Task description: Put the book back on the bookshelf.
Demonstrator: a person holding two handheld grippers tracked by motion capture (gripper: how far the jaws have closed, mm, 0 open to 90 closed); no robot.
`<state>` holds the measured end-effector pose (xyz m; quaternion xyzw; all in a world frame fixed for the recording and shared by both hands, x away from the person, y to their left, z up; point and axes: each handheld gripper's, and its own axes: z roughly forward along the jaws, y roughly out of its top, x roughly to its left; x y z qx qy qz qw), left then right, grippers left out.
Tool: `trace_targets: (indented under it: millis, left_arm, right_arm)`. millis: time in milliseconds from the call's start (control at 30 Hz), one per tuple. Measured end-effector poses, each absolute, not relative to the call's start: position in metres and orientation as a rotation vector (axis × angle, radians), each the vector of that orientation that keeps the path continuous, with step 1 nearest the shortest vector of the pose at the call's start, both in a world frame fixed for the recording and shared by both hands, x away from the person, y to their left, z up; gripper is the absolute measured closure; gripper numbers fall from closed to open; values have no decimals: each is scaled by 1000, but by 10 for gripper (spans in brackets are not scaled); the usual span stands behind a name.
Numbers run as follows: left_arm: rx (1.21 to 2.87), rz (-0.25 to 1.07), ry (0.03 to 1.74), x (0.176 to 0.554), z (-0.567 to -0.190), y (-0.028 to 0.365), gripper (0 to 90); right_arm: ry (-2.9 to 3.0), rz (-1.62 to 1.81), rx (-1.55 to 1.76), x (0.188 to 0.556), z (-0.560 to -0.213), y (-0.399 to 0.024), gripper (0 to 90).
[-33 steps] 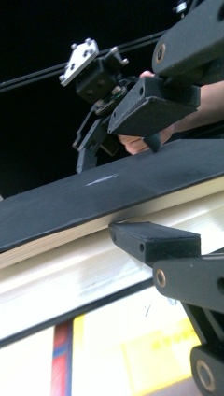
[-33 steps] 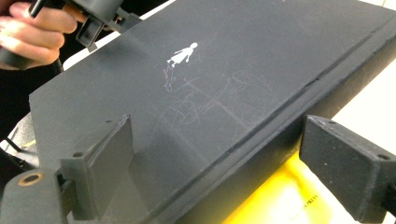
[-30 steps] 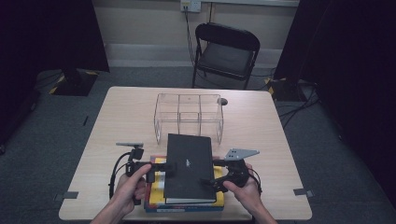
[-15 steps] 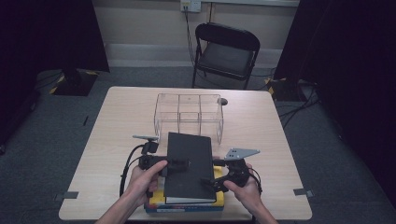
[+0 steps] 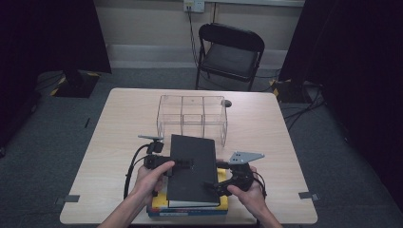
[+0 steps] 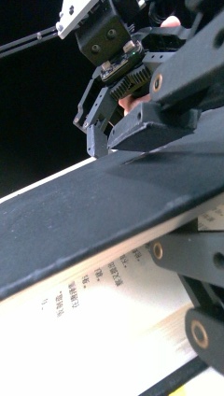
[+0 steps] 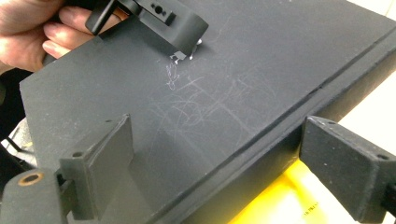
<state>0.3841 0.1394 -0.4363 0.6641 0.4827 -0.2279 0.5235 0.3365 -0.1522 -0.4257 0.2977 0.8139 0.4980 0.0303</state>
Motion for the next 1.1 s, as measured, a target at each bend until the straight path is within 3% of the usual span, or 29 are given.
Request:
trace_targets:
  millis: [233,500,700,1100]
  left_arm:
    - [1586,-551,1141,386,-436,136,572]
    - [1610,-517,1091,386,-436,137,635]
    - [1624,-480,1067,384,-434,136,636]
    - [1654,-390,1013,375,-424,134,636]
  right_arm:
    - [2501,1539,914,337,-426,-152,96]
    - [2502,1545,911,337,-426,-153,109]
    - [2504,1553,921,339,-426,-155,145]
    - [2509,1601,987,348,-428,-160,130]
